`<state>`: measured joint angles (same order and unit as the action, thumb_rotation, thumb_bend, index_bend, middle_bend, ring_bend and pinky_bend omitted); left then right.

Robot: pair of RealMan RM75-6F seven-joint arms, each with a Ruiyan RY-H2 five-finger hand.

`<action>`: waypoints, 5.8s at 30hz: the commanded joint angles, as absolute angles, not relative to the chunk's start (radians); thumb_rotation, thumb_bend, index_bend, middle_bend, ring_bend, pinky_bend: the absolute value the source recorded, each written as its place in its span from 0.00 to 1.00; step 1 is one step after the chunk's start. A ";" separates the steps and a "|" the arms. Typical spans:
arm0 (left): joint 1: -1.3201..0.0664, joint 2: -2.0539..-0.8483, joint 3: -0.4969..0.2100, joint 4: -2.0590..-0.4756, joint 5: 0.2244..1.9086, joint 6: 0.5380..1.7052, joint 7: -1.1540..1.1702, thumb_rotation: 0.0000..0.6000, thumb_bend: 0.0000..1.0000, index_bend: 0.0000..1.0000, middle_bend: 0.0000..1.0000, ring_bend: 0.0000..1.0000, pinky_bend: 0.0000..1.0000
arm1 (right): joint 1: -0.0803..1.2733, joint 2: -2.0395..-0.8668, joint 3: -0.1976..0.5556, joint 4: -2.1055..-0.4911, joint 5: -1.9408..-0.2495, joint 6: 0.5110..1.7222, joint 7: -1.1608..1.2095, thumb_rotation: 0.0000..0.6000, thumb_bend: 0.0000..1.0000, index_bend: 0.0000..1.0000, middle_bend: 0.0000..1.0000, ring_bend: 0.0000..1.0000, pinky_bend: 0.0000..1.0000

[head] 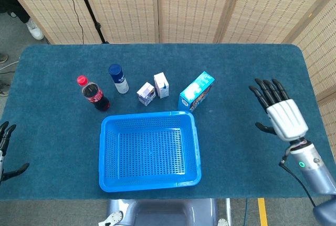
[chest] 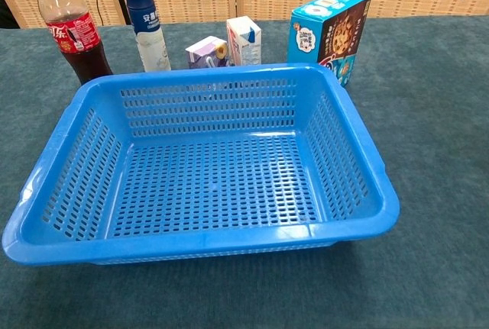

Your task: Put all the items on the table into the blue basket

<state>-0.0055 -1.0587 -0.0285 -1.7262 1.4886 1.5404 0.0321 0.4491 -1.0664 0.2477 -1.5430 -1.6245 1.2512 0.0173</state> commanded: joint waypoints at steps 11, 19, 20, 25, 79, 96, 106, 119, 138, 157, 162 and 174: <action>-0.022 -1.079 -0.050 -1.744 1.423 1.508 0.098 1.00 0.11 0.00 0.00 0.00 0.00 | 0.801 -1.172 0.289 -1.353 -1.603 0.885 0.109 1.00 0.00 0.00 0.00 0.00 0.12; -0.044 -1.099 -0.060 -1.748 1.373 1.464 0.155 1.00 0.11 0.00 0.00 0.00 0.00 | 0.961 -1.216 0.266 -1.287 -1.561 0.654 0.055 1.00 0.00 0.00 0.00 0.00 0.18; -0.047 -1.102 -0.064 -1.747 1.365 1.460 0.160 1.00 0.11 0.00 0.00 0.00 0.00 | 0.978 -1.224 0.262 -1.276 -1.552 0.630 0.031 1.00 0.00 0.00 0.00 0.00 0.18; -0.057 -1.106 -0.071 -1.746 1.340 1.442 0.171 1.00 0.11 0.00 0.00 0.00 0.00 | 1.030 -1.268 0.255 -1.231 -1.485 0.551 -0.037 1.00 0.00 0.01 0.00 0.00 0.18; -0.054 -1.091 -0.047 -1.762 1.391 1.467 0.147 1.00 0.11 0.00 0.00 0.00 0.00 | 0.897 -1.078 0.134 -1.678 -2.036 1.265 0.133 1.00 0.65 0.65 0.59 0.53 0.57; -0.048 -1.080 -0.050 -1.753 1.373 1.463 0.118 1.00 0.11 0.00 0.00 0.00 0.00 | 1.006 -1.234 0.069 -1.448 -2.112 1.142 0.004 1.00 0.72 0.65 0.57 0.47 0.54; -0.053 -1.087 -0.045 -1.764 1.380 1.459 0.142 1.00 0.11 0.00 0.00 0.00 0.00 | 0.949 -1.197 0.029 -1.451 -2.069 1.138 -0.118 1.00 0.02 0.14 0.12 0.11 0.21; -0.047 -1.087 -0.039 -1.765 1.396 1.472 0.140 1.00 0.11 0.00 0.00 0.00 0.00 | 0.875 -1.079 0.048 -1.546 -2.019 1.248 -0.151 1.00 0.00 0.00 0.00 0.00 0.09; -0.072 -1.065 -0.065 -1.763 1.382 1.439 0.068 1.00 0.11 0.00 0.00 0.00 0.00 | 0.569 -1.042 0.032 -1.462 -1.755 1.533 0.146 1.00 0.00 0.00 0.00 0.00 0.08; -0.308 -1.210 -0.247 -1.428 1.415 1.242 -0.781 1.00 0.10 0.00 0.00 0.00 0.00 | 0.309 -1.241 -0.032 -1.300 -1.604 1.587 0.385 1.00 0.00 0.00 0.00 0.00 0.06; -0.391 -1.299 -0.287 -1.319 1.384 1.169 -0.922 1.00 0.10 0.00 0.00 0.00 0.00 | 0.299 -1.242 -0.015 -1.296 -1.608 1.588 0.337 1.00 0.00 0.00 0.00 0.00 0.05; -0.522 -1.414 -0.288 -1.176 1.371 1.028 -1.021 1.00 0.10 0.00 0.00 0.00 0.00 | 0.283 -1.235 0.007 -1.293 -1.619 1.578 0.361 1.00 0.00 0.01 0.00 0.00 0.05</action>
<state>-0.5040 -1.3975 -0.2909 -1.1944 1.3746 1.0493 -1.0135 0.2838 -1.2347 0.0068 -1.2925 -1.6183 1.5785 0.3608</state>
